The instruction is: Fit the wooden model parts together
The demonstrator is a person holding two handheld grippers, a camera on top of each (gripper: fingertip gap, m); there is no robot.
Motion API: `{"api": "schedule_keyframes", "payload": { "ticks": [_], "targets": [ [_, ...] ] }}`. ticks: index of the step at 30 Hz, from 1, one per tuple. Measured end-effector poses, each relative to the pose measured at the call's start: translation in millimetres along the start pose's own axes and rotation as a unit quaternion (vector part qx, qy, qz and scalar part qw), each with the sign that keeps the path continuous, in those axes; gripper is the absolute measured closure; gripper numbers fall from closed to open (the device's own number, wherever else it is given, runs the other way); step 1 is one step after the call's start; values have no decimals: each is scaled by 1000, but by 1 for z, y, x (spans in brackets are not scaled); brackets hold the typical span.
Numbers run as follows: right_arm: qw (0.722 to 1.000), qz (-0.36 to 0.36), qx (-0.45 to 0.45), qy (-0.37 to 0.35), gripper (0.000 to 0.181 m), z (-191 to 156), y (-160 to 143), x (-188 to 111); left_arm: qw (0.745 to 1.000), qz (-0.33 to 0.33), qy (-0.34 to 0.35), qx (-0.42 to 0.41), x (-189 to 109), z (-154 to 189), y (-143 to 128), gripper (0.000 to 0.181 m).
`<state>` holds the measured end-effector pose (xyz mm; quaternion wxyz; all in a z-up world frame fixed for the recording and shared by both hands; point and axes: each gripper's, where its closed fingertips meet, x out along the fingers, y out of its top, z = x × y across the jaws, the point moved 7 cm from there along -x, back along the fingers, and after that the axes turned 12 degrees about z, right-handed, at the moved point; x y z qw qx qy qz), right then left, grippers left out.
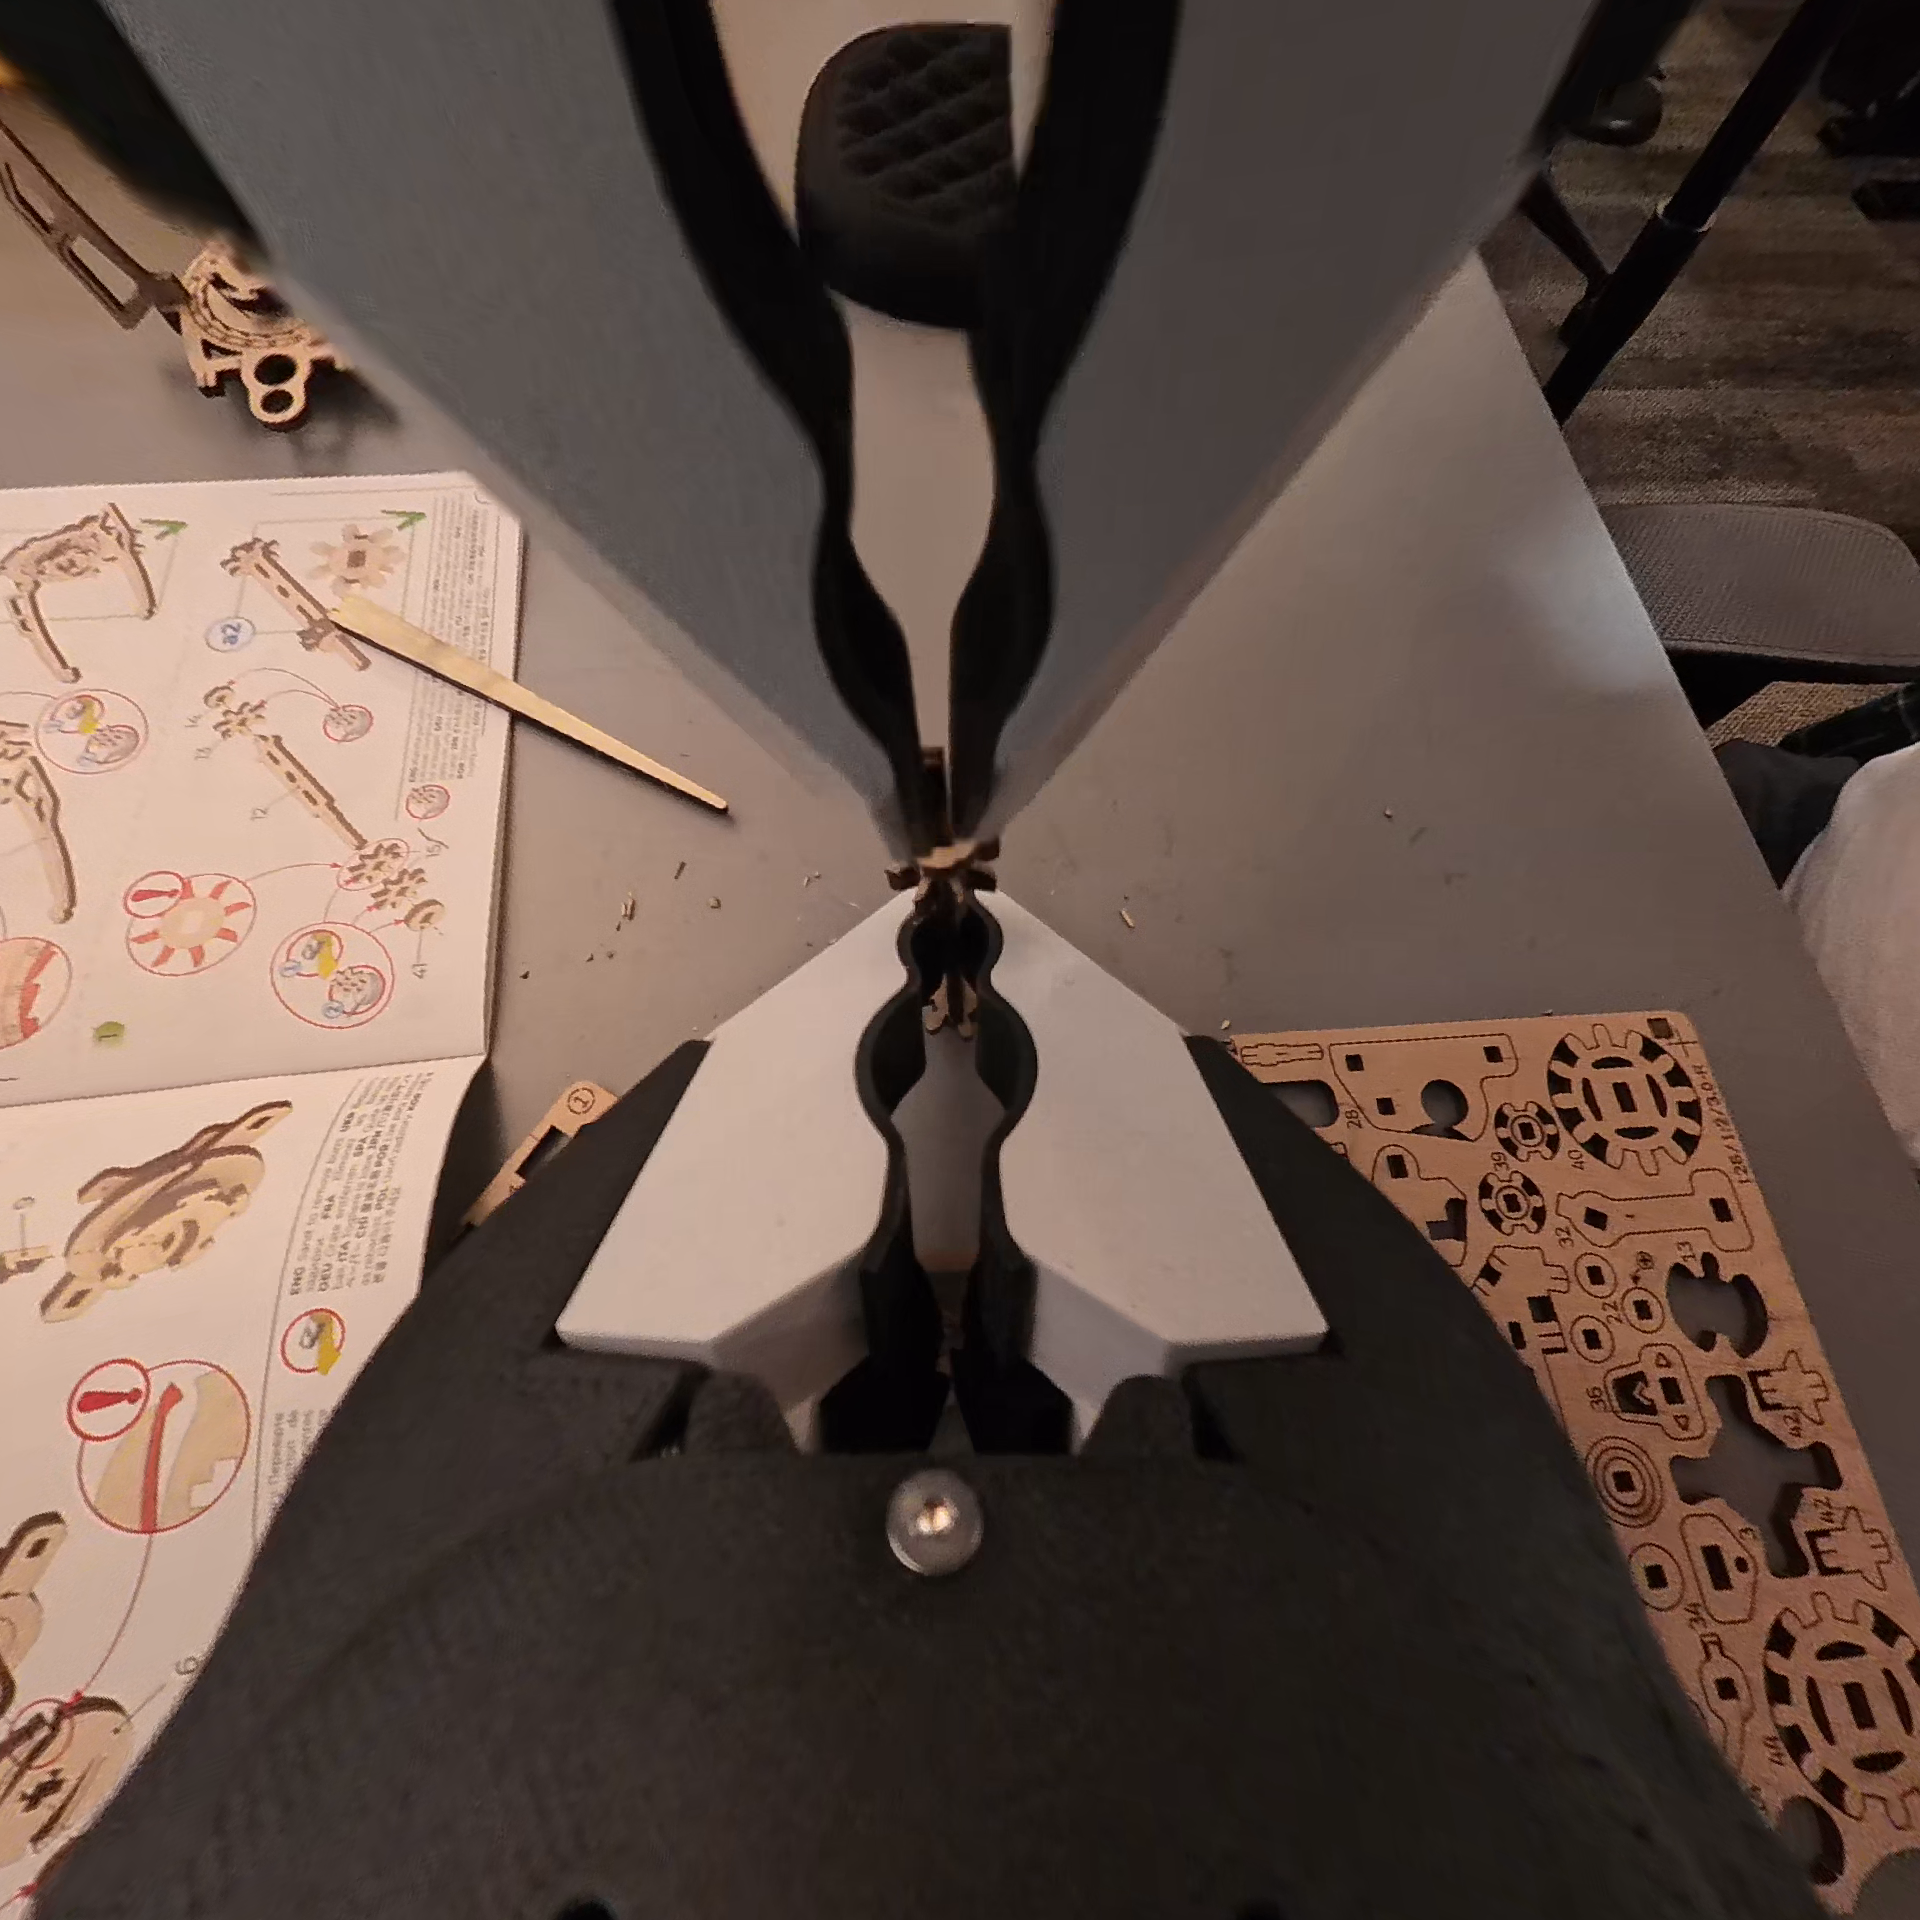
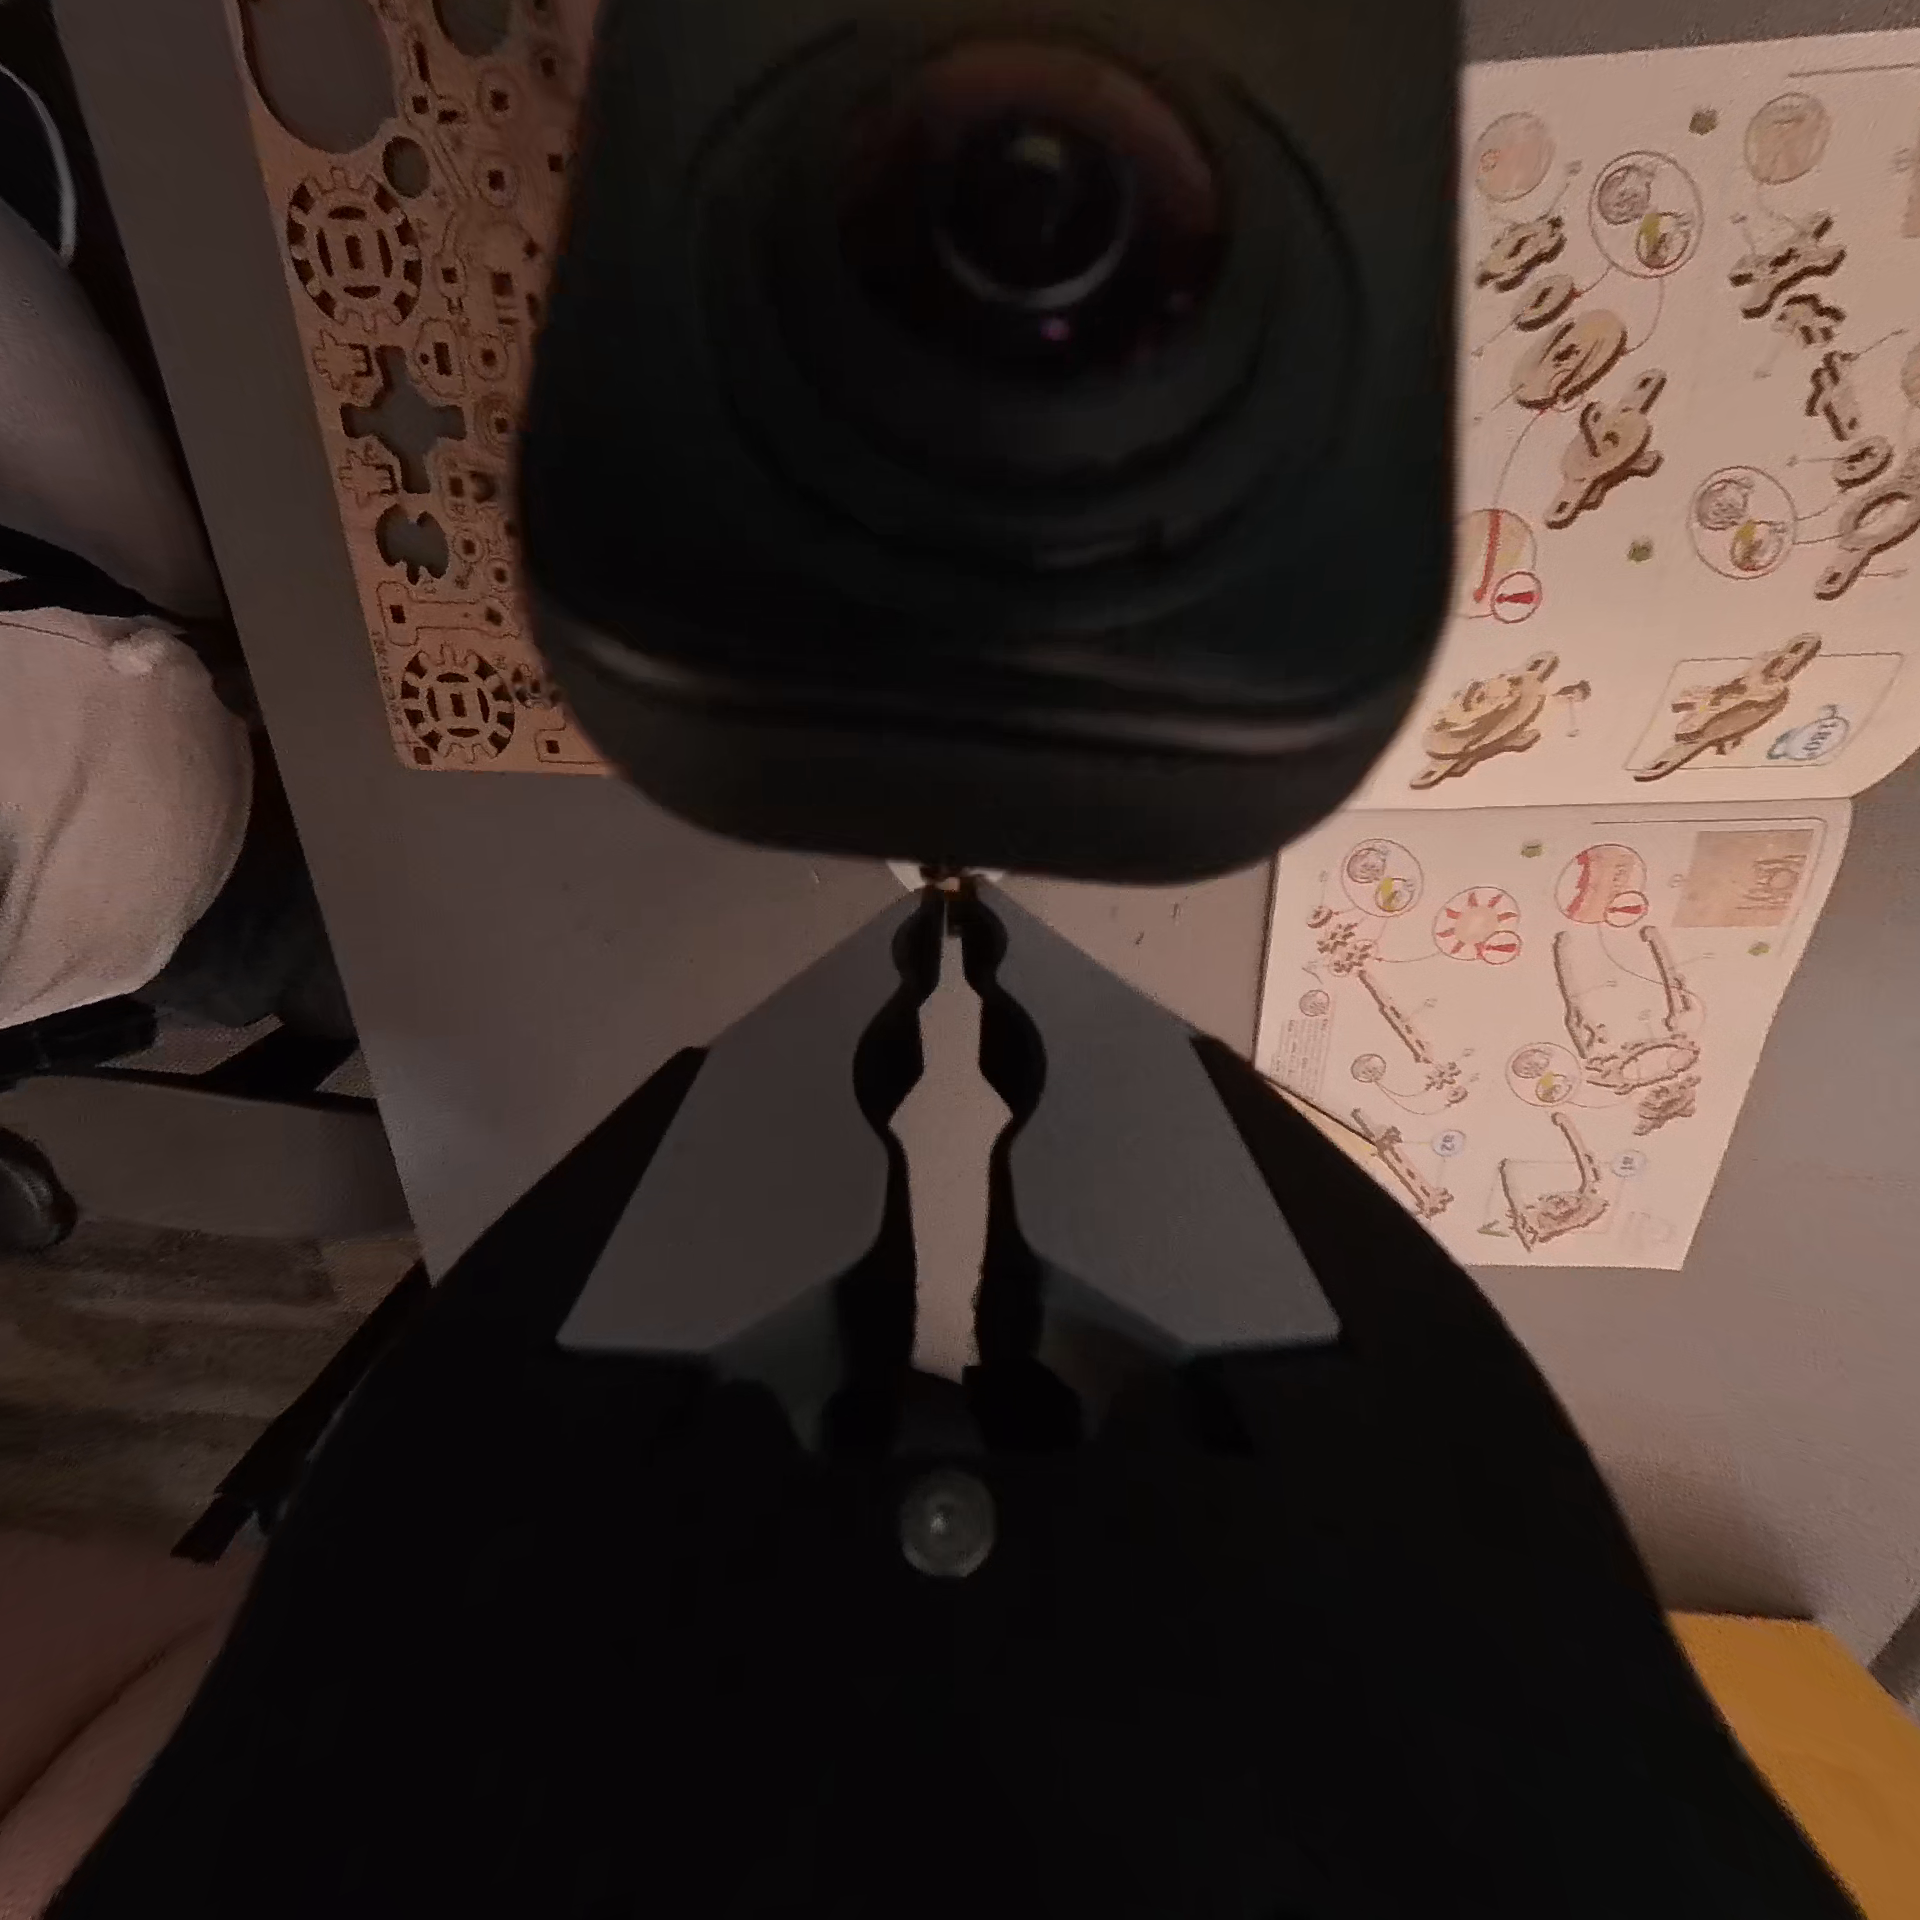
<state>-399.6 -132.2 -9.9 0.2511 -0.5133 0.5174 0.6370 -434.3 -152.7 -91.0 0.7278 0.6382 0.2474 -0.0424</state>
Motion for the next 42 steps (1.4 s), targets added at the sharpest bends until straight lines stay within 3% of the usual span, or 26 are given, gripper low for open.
{"api": "schedule_keyframes", "payload": {
  "ticks": [10, 17, 25, 32, 42],
  "targets": [
    [1000, -8, 9, 1, 181, -2, -1, 8, 1000, -2, 2, 11, 0, 1, 0, 181],
    [1000, -10, -1, -19, 178, -3, -1, -6, 1000, -1, 6, 16, 0, 1, 0, 181],
    [999, -34, 7, -5, 178, -3, -8, 6, 999, -5, 11, 32, 1, 2, -1, 181],
    [1000, 3, 9, -4, 181, -3, -2, 2, 999, -5, 9, 31, 1, 2, -1, 181],
    [999, -35, 11, -8, 174, -4, -9, 4, 999, -10, 8, 40, 2, 4, -1, 181]
  ]
}}
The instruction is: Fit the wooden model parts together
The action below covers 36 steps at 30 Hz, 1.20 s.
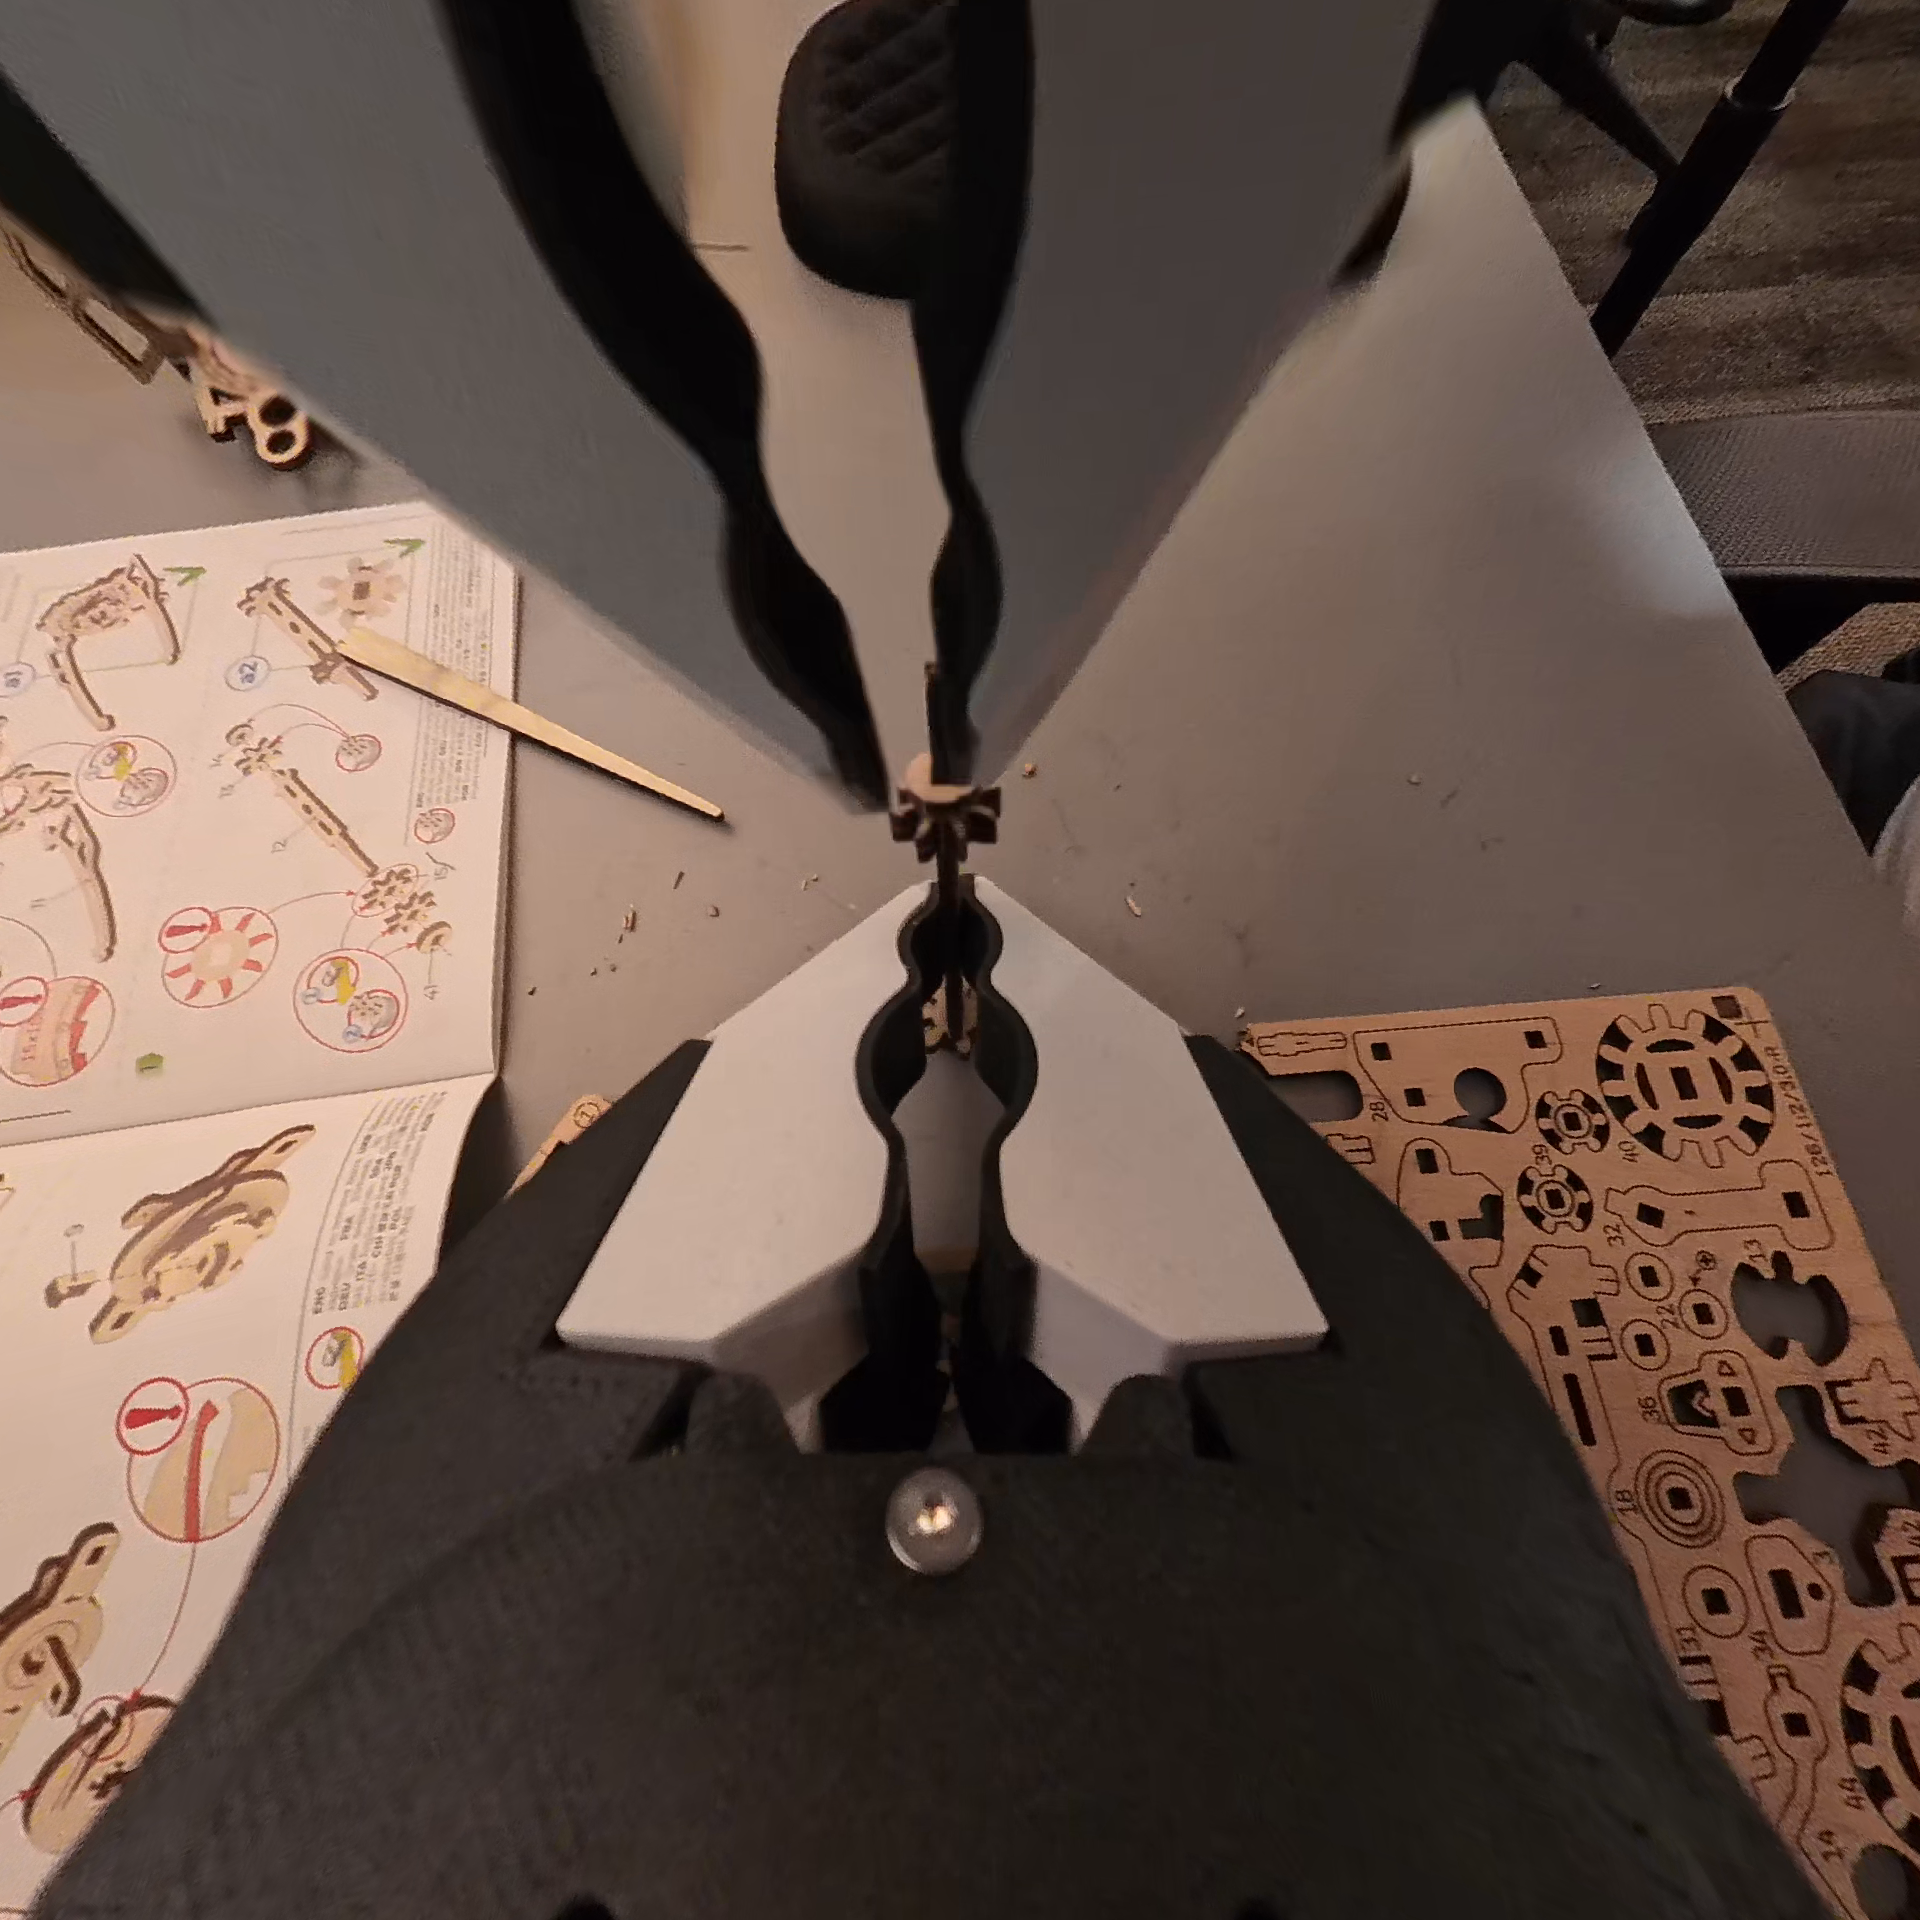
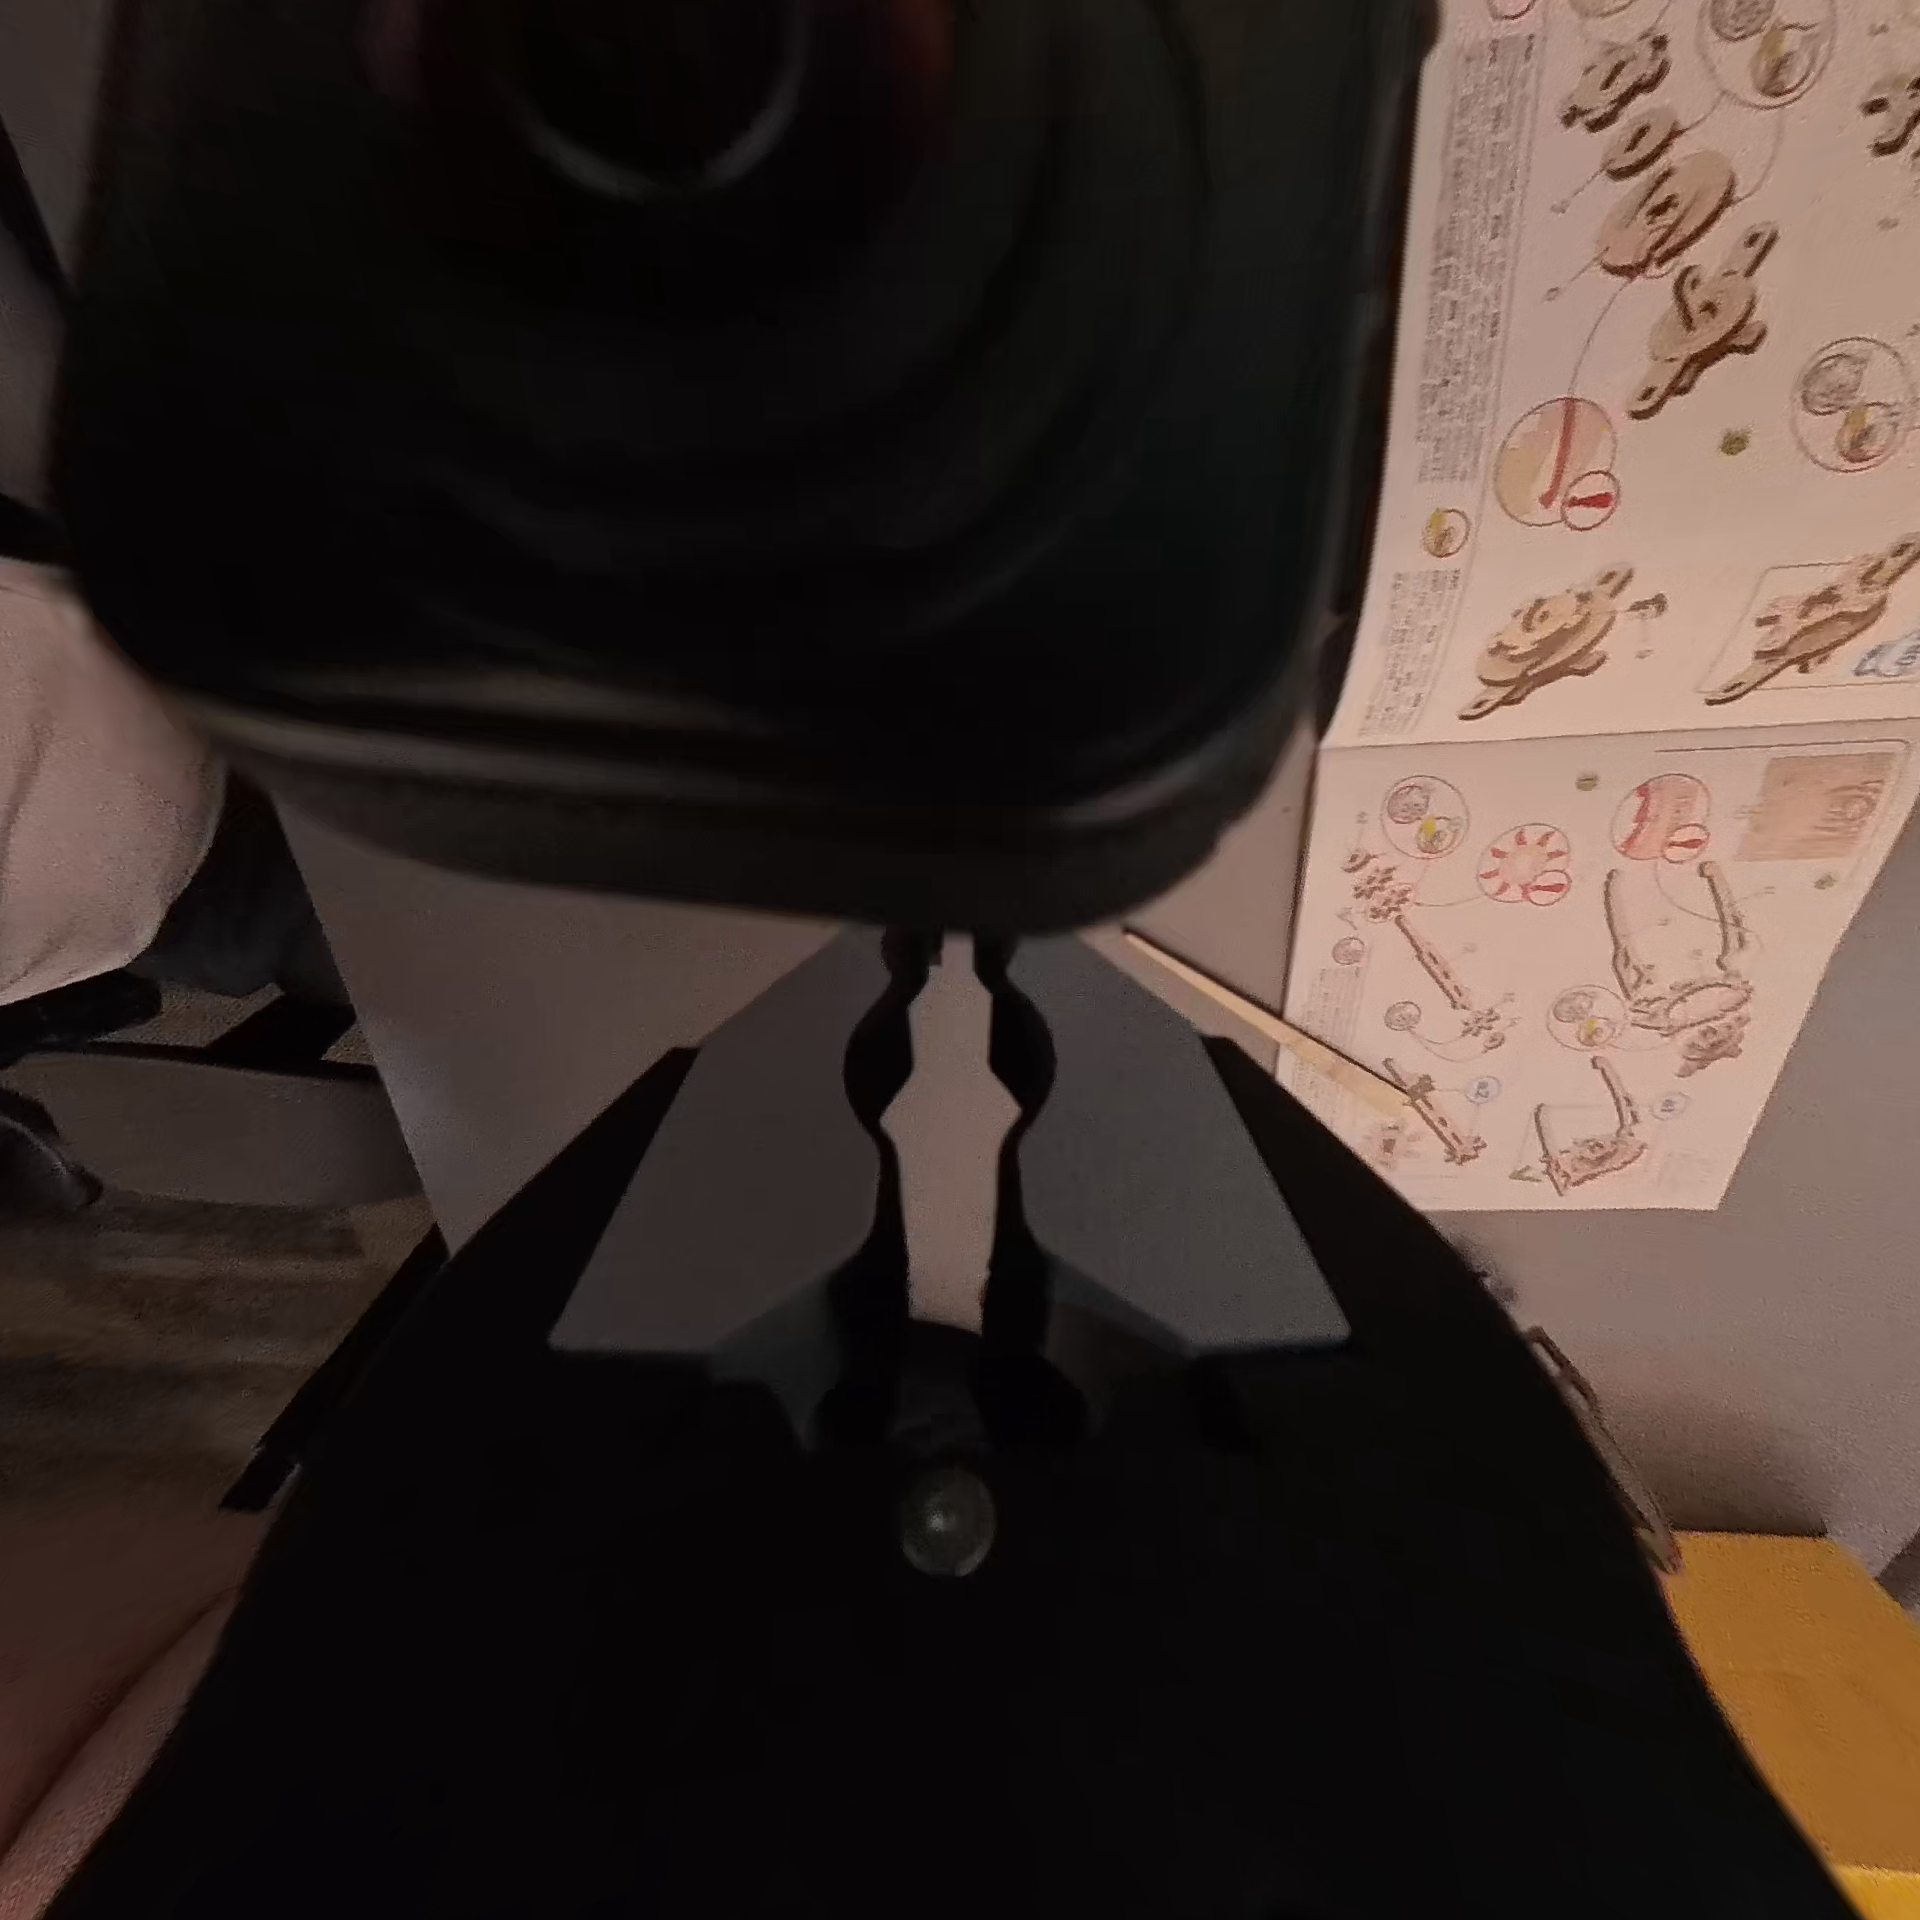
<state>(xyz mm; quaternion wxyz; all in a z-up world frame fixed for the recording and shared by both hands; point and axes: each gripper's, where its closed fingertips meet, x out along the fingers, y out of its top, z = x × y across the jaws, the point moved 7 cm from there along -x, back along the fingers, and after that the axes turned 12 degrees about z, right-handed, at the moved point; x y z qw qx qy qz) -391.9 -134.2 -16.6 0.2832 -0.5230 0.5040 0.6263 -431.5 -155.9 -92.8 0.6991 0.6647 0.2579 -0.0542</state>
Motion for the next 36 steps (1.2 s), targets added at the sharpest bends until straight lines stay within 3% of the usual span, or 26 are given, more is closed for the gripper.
{"api": "schedule_keyframes", "payload": {
  "ticks": [4, 15, 18, 22, 33, 36],
  "targets": [
    [999, 37, -3, -25, 173, -1, 3, -19, 1000, 3, 1, -3, 0, -1, 0, 181],
    [999, 30, 10, -6, 180, 0, -5, -3, 1000, 6, 9, 0, -1, -1, 1, 181],
    [1000, 22, -1, -11, 180, 1, -2, -3, 1000, 14, 12, -4, -3, -3, 2, 173],
    [1000, 18, -2, -4, 180, 4, 2, 0, 1000, 14, 14, 8, -5, -3, 1, 181],
    [998, 58, -11, -14, 172, 4, 10, -6, 1000, 13, 4, 0, -7, -4, 0, 181],
    [999, 26, -14, -12, 172, 3, 7, 2, 1000, 13, 4, -6, -7, -5, 0, 181]
  ]
}}
